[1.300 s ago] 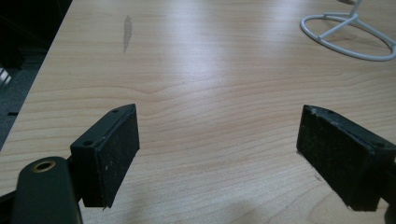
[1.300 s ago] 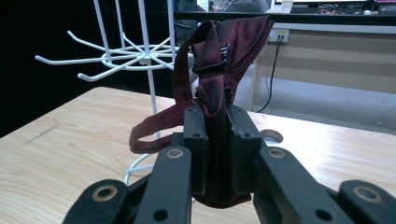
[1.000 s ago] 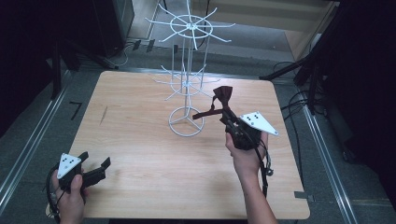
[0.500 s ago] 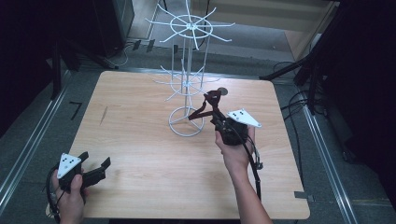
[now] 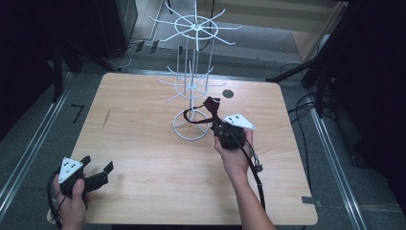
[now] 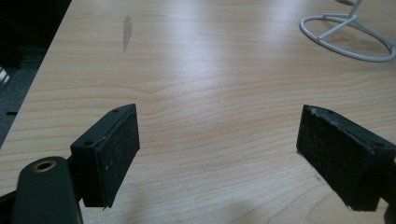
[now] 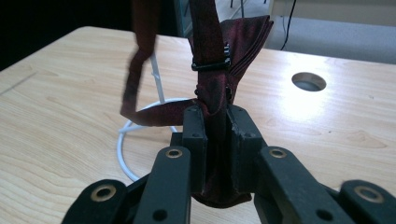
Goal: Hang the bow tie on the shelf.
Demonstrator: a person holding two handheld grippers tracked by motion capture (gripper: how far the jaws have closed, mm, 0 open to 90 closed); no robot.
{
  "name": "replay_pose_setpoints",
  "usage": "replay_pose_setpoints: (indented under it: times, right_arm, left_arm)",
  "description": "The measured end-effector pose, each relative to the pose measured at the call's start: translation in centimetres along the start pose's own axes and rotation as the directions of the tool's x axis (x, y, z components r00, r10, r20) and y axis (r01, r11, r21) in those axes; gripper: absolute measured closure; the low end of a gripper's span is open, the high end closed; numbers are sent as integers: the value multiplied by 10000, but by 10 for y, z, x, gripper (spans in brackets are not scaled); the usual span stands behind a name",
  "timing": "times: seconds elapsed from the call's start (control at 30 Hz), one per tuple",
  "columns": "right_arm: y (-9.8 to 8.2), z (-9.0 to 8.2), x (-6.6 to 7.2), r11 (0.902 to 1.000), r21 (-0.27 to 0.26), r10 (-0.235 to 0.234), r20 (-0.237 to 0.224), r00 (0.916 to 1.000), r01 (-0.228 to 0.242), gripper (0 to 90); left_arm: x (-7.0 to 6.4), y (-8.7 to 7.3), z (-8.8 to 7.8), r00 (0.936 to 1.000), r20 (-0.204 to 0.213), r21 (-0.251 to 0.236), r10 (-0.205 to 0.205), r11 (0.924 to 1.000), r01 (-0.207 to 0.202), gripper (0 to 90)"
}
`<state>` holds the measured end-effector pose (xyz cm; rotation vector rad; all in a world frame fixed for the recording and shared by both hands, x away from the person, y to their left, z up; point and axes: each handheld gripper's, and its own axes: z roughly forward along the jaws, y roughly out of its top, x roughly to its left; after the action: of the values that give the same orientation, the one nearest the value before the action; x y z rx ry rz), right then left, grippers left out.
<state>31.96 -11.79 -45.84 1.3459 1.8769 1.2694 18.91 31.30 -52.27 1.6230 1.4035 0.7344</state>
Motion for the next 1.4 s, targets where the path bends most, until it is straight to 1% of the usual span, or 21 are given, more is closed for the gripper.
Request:
replay_pose_setpoints:
  times: [0.17, 0.2, 0.23, 0.27, 0.3, 0.37, 0.5, 0.57, 0.67, 0.7, 0.73, 0.8, 0.93, 1.03, 1.13, 1.2, 1.37, 1.4]
  right_arm:
    - [-5, 8, 0, 9997, 240, 1, 51, 10000, -2, 800]
    - [-8, 12, -1, 9994, 355, -48, 129, 9999, 44, 781]
    - [-10, 14, -1, 9992, 411, 14, 155, 9999, -21, 761]
    - [-11, 15, -2, 9990, 451, 67, 153, 9999, -74, 729]
    - [-12, 16, -4, 9984, 501, 274, 30, 9996, -275, 696]
    - [-14, 17, -8, 9973, 545, 507, -229, 9985, -493, 627]
    - [-15, 14, -11, 9972, 525, 556, -431, 9975, -533, 478]
    - [-16, 12, -13, 9976, 468, 542, -498, 9973, -519, 435]
    - [-19, 8, -17, 9971, 393, 677, -613, 9958, -654, 382]
    - [-19, 8, -17, 9971, 393, 677, -613, 9958, -654, 382]
    - [-21, 5, -19, 9971, 353, 689, -591, 9959, -669, 347]
    - [-22, 3, -21, 9975, 312, 651, -537, 9964, -635, 310]
    - [-22, -6, -25, 9976, 56, 689, -589, 9959, -687, 262]
    - [-21, -12, -28, 9977, -98, 665, -610, 9959, -673, 244]
    - [-20, -17, -30, 9976, -186, 653, -598, 9961, -665, 240]
    - [-21, -23, -34, 9974, -303, 638, -590, 9962, -657, 237]
    - [-23, -31, -39, 9967, -376, 694, -509, 9963, -713, 235]
    - [-24, -35, -42, 9965, -422, 698, -482, 9964, -718, 232]
  left_arm:
    - [0, 0, 0, 10000, 14, 4, -6, 10000, 6, 140]
    - [0, 0, 0, 10000, 13, -2, -24, 10000, 24, 140]
    - [0, 0, 0, 10000, 15, -4, -25, 10000, 25, 140]
    - [0, 0, 0, 10000, 14, 2, -6, 10000, 6, 140]
    - [0, 0, 0, 10000, 18, 3, -8, 10000, 8, 140]
    - [0, 0, 0, 10000, 29, -1, -26, 10000, 26, 140]
    - [0, 0, 0, 10000, 39, 18, -12, 10000, 12, 140]
    - [0, 0, 0, 10000, 23, 7, -19, 10000, 19, 140]
    - [0, 0, 0, 10000, 29, 0, -23, 10000, 23, 140]
    - [0, 0, 0, 10000, 29, 0, -23, 10000, 23, 140]
    - [0, 0, 0, 10000, 18, 2, -21, 10000, 21, 140]
    - [0, 0, 0, 10000, 21, 8, -19, 10000, 19, 140]
    - [0, 0, 0, 10000, 21, 6, -27, 10000, 27, 140]
    - [0, 0, 1, 10000, 26, 12, -26, 10000, 26, 139]
    - [0, 0, 1, 10000, 23, 9, -30, 10000, 30, 140]
    - [0, 0, 1, 10000, 28, 18, -28, 10000, 28, 140]
    - [0, 0, 0, 10000, 34, 13, -22, 10000, 21, 140]
    - [0, 0, 0, 10000, 34, 13, -33, 10000, 33, 140]
